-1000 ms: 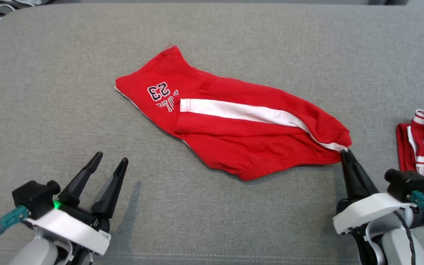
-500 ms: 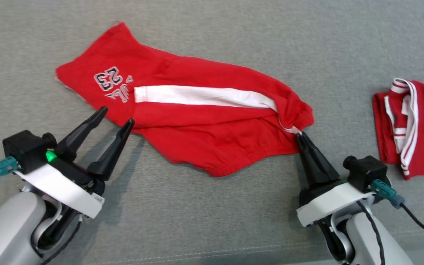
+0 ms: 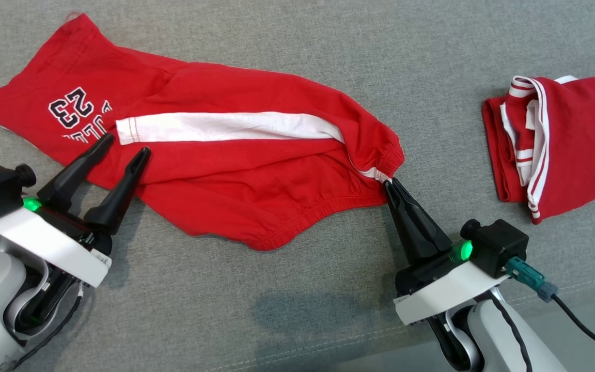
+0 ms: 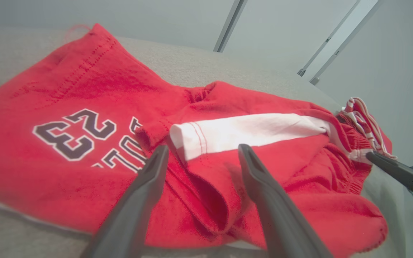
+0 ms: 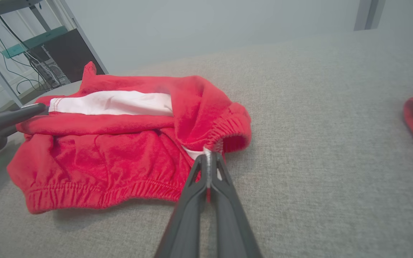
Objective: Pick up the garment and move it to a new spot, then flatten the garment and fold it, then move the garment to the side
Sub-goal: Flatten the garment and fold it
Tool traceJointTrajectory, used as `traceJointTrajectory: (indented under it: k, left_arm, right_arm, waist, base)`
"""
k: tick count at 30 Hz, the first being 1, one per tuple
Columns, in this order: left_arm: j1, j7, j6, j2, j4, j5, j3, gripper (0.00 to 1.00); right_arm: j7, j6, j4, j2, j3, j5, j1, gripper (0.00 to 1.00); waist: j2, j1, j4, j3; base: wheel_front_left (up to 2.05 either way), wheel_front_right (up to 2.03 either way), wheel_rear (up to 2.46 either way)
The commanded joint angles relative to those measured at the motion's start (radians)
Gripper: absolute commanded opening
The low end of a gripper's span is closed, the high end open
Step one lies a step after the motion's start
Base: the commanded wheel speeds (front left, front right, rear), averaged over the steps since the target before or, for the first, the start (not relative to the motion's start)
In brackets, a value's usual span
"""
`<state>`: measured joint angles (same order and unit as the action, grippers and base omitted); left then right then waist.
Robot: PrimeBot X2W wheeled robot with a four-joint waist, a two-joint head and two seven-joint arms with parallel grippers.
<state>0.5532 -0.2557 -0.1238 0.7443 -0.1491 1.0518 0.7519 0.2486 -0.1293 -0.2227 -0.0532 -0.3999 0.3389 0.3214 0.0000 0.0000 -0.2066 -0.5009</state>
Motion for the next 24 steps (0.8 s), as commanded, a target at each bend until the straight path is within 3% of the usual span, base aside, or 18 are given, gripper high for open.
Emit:
traceJointTrajectory:
  k: [1,18,20,24]
  left_arm:
    - [0.046,-0.006,-0.007,0.049,0.025,0.018,-0.041,1.00]
    - [0.075,-0.006,-0.007,0.095,0.063,0.049,-0.021,0.99]
    - [0.077,-0.006,-0.007,0.099,0.064,0.049,-0.013,0.74]
    - [0.078,-0.006,-0.007,0.101,0.066,0.052,-0.005,0.74]
  right_arm:
    - [0.013,-0.001,0.042,0.003,-0.025,0.005,-0.022,0.00]
    - [0.013,-0.001,0.077,0.003,-0.050,0.010,-0.046,0.00]
    - [0.013,-0.001,0.080,0.003,-0.053,0.011,-0.044,0.00]
    - [0.013,-0.001,0.082,0.003,-0.057,0.013,-0.039,0.00]
  waist:
    - [0.0000,0.0000,-0.007,-0.007]
    - [0.0000,0.0000,-0.033,-0.015]
    - [0.0000,0.0000,-0.035,-0.015]
    - [0.0000,0.0000,-0.036,-0.015]
  base:
    - [0.00,0.00,0.00]
    - [0.00,0.00,0.00]
    - [0.00,0.00,0.00]
    - [0.00,0.00,0.00]
